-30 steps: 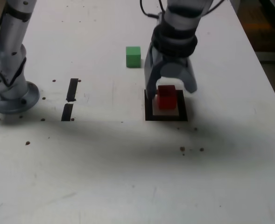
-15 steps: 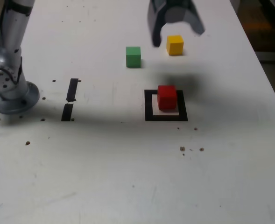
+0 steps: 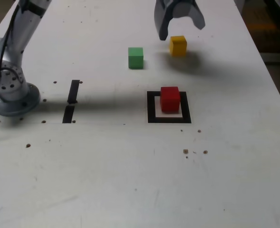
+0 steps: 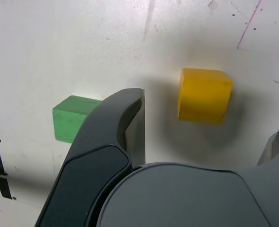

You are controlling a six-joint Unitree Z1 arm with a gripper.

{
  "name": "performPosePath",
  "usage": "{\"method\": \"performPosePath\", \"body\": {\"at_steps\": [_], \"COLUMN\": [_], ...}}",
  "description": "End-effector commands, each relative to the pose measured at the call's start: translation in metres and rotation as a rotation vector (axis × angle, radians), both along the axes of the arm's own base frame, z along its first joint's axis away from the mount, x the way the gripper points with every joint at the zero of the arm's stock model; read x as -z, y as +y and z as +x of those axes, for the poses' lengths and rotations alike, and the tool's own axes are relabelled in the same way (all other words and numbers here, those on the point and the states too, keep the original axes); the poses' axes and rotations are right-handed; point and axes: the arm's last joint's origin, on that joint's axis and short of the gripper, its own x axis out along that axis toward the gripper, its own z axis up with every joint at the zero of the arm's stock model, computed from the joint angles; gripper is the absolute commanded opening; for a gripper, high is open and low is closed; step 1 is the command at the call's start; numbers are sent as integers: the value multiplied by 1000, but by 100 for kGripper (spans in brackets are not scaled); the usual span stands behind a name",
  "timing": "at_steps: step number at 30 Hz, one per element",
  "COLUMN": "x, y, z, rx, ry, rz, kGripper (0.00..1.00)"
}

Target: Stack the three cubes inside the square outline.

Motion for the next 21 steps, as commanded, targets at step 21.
{"method": "performPosePath", "body": {"at_steps": [21], "x": [50], "y": [23], "z": [15], "rx": [30], "ry": [28], "rz": [-50], "kGripper": [71]}}
